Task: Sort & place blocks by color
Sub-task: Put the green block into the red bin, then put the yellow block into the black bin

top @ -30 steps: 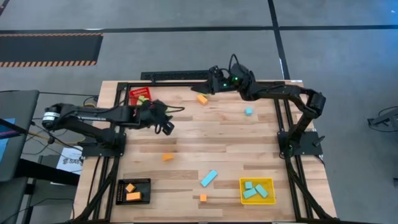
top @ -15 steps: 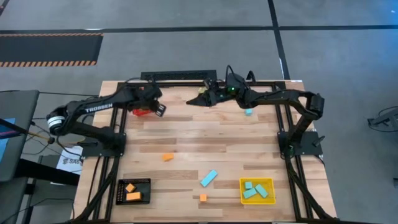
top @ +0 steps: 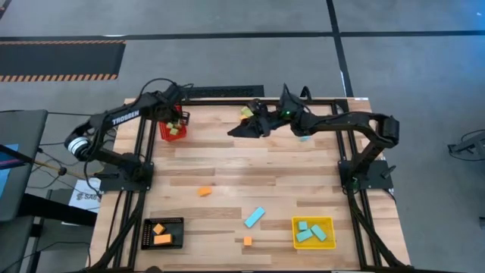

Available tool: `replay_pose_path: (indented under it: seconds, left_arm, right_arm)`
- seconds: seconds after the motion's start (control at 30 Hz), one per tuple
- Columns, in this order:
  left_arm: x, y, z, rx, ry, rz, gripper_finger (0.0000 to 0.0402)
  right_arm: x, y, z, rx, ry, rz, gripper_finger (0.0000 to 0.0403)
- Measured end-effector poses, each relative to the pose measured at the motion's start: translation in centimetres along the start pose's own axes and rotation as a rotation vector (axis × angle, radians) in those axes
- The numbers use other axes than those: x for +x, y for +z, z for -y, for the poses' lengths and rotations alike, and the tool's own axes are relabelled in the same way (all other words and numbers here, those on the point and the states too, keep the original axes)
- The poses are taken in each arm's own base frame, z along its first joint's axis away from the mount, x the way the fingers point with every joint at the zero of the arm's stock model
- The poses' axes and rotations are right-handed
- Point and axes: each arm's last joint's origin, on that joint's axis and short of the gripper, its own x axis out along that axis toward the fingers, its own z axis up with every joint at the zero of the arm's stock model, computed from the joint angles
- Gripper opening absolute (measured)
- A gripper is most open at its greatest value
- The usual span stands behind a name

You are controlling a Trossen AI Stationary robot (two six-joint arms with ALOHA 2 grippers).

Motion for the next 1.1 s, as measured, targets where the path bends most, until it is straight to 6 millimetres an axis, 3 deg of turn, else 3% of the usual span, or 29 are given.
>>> replay_pose_path:
  seconds: [0.27, 0.43, 0.57, 0.73, 0.83, 0.97, 1.1]
  left_arm:
    - [2.3, 0.6, -0.6, -0.043, 0.089, -0.056, 0.0113]
    - [2.7, 0.6, -0.4, -0.038, 0.104, -0.065, 0.0243]
    - [1.9, 1.0, -0.4, -0.012, 0.093, -0.044, 0.0335]
    - [-0.9, 2.3, 0.2, -0.003, -0.017, 0.059, 0.0381]
    - [-2.8, 2.3, 2.2, 0.101, -0.201, 0.162, 0.0384]
    - [-4.8, 1.1, 6.4, 0.383, -0.478, 0.277, 0.0385]
    - [-5.3, -0.6, 10.9, 0.603, -0.579, 0.387, 0.0386]
  right_arm:
    - [-1.5, 0.8, -4.1, -0.121, 0.049, -0.024, 0.0319]
    - [-3.4, 0.3, -6.0, -0.166, -0.121, -0.079, 0.0319]
    - [-5.6, -0.8, -7.2, -0.191, -0.347, -0.108, 0.0319]
    - [-8.3, -2.4, -7.5, -0.175, -0.709, -0.138, 0.0319]
    - [-9.3, -3.3, -7.1, -0.134, -0.869, -0.170, 0.0319]
    - [-9.6, -4.9, -7.1, -0.075, -0.973, -0.254, 0.0319]
    - [-9.1, -6.7, -7.5, -0.046, -1.058, -0.302, 0.0319]
